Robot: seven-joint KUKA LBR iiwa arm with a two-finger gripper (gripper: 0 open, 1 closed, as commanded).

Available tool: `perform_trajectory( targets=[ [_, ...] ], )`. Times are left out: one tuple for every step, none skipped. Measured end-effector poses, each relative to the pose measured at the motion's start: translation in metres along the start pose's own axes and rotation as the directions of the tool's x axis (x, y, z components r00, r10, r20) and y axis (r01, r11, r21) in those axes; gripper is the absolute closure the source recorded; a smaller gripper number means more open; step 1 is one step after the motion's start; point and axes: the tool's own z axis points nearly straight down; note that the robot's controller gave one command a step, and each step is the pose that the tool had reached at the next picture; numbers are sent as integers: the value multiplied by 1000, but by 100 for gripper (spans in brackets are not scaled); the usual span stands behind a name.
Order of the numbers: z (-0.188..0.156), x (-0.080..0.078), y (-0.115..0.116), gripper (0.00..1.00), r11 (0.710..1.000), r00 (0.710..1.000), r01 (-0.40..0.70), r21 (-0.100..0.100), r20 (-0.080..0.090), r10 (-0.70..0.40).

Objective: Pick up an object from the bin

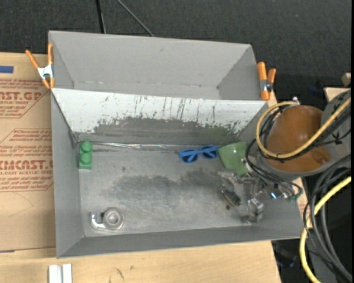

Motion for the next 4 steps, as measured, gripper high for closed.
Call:
perform_trajectory(
  targets=[
    [0, 2, 0, 100, 1000, 1000, 0, -2, -5, 0],
    [-143, 1, 1, 100, 1000, 1000, 20, 0, -6, -20],
    [-64, 8, -4, 100, 1000, 1000, -7, -11, -16, 6],
    [-84, -6, -36, 100, 627, 627, 779, -12, -1, -779]
  ],
)
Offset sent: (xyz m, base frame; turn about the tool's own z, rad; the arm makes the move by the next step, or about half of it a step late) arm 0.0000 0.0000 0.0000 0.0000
